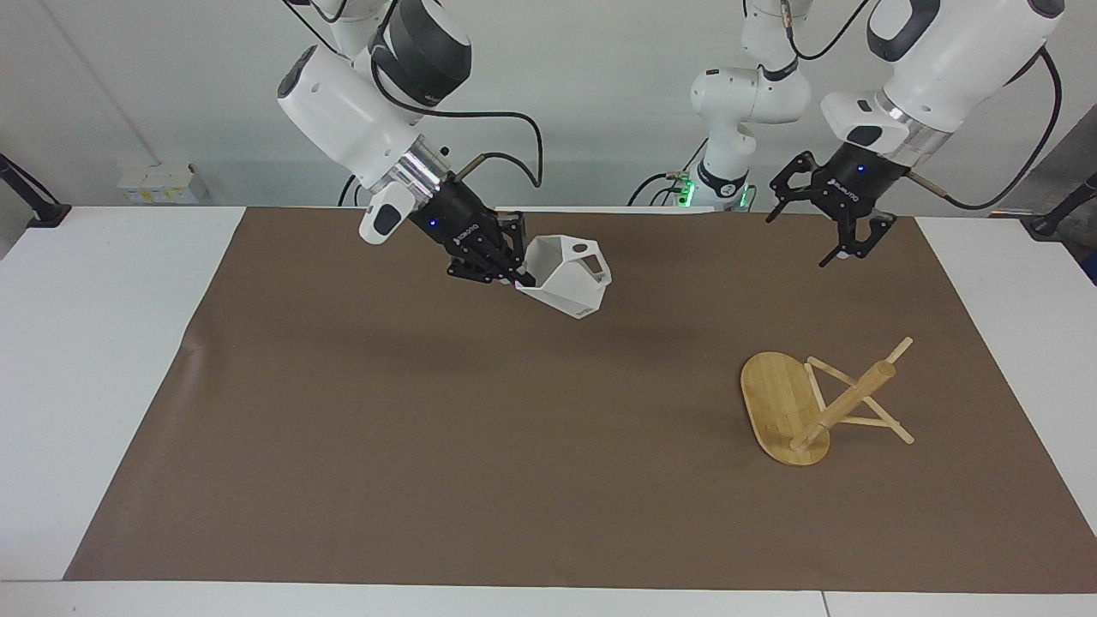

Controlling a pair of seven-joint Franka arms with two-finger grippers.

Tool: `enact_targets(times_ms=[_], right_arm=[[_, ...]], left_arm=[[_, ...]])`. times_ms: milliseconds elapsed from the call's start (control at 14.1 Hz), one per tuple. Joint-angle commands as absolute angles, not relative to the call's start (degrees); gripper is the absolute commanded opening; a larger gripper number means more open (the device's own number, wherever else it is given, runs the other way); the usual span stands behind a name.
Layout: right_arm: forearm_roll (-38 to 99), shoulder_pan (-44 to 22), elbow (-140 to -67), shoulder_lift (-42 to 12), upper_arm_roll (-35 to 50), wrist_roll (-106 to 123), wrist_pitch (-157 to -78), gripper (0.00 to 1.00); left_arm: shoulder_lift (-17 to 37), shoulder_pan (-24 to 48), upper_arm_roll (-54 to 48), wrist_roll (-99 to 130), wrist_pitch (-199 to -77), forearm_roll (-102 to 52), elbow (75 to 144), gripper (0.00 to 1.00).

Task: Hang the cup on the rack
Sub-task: 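Hold the cup with the right gripper while the left gripper approaches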

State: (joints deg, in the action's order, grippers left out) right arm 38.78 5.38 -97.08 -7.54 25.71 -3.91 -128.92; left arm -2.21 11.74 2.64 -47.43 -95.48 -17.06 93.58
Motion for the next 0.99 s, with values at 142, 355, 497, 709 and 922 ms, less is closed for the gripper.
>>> enact_targets(times_ms=[142,355,497,709,922], right_arm=[[40.3,5.9,-96.4,-11.0,29.3,-2.7,-134.3,0.0],[40.3,5.9,-96.4,-11.0,29.3,-2.7,-134.3,0.0],[40.3,5.9,-96.3,-11.0,29.3,-2.8,-134.5,0.0],[40.3,5.9,-96.3,-11.3,29.4,-3.2,-135.4,0.0],[40.3,5.6,-96.1,-12.6,31.5,-5.9,-139.6,0.0]], left_arm=[[-4.6,15.5,3.1,-56.6,-97.9,-23.5,97.5,1.0],[-5.1,17.7,3.0,-61.7,-98.4,-26.1,98.5,1.0],[-5.7,18.1,3.0,-65.8,-98.7,-27.4,99.8,1.0],[-7.1,19.1,3.0,-69.2,-100.3,-29.7,102.7,1.0],[-7.5,21.1,2.8,-70.8,-102.8,-31.2,104.1,1.0]])
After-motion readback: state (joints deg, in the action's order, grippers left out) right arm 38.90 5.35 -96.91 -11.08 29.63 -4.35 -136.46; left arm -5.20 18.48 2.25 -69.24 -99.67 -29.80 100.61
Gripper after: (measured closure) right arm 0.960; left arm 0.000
